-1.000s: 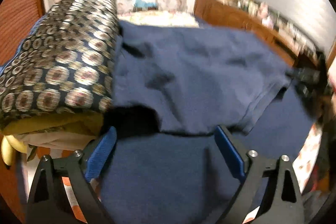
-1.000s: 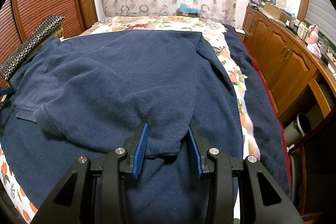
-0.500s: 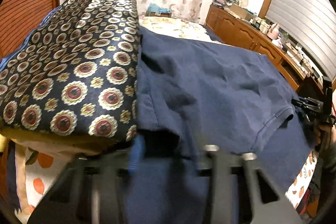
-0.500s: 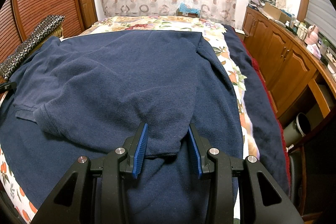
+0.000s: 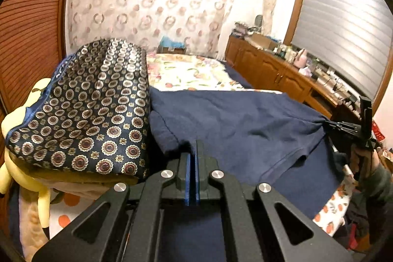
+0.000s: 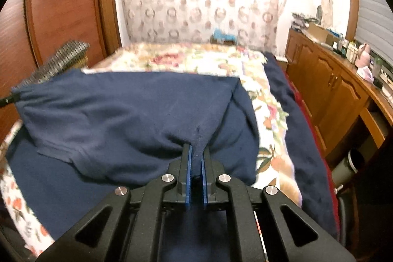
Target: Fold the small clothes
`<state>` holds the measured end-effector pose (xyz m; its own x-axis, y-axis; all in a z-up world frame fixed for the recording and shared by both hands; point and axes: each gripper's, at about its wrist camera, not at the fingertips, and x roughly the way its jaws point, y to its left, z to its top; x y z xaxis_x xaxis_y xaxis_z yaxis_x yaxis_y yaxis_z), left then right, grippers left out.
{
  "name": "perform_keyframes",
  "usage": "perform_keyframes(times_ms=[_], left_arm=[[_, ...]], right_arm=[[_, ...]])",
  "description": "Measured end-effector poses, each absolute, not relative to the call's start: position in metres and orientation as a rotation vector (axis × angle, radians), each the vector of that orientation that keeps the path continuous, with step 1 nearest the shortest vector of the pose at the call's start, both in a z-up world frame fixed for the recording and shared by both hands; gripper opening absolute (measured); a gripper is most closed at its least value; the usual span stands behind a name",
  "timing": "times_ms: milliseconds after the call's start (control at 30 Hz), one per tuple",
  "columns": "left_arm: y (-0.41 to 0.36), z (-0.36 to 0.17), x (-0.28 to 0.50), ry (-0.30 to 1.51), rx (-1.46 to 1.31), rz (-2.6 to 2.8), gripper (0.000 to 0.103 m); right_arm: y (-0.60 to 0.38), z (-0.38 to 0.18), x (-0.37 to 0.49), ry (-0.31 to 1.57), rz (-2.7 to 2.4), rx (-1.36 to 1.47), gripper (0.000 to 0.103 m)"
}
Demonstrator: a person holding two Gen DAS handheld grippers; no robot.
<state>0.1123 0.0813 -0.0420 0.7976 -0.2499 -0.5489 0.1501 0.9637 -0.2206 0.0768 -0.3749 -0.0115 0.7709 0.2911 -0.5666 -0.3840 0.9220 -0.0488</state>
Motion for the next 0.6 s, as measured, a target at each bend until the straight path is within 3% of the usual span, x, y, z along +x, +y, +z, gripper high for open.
perform_keyframes(times_ms=[600], left_arm=[[0.084, -0.025, 0.059, 0.542, -0.184, -0.246, 0.003]], right_arm=[[-0.4, 0.021, -0.001, 0.486, 0.456, -0.082, 0.005]])
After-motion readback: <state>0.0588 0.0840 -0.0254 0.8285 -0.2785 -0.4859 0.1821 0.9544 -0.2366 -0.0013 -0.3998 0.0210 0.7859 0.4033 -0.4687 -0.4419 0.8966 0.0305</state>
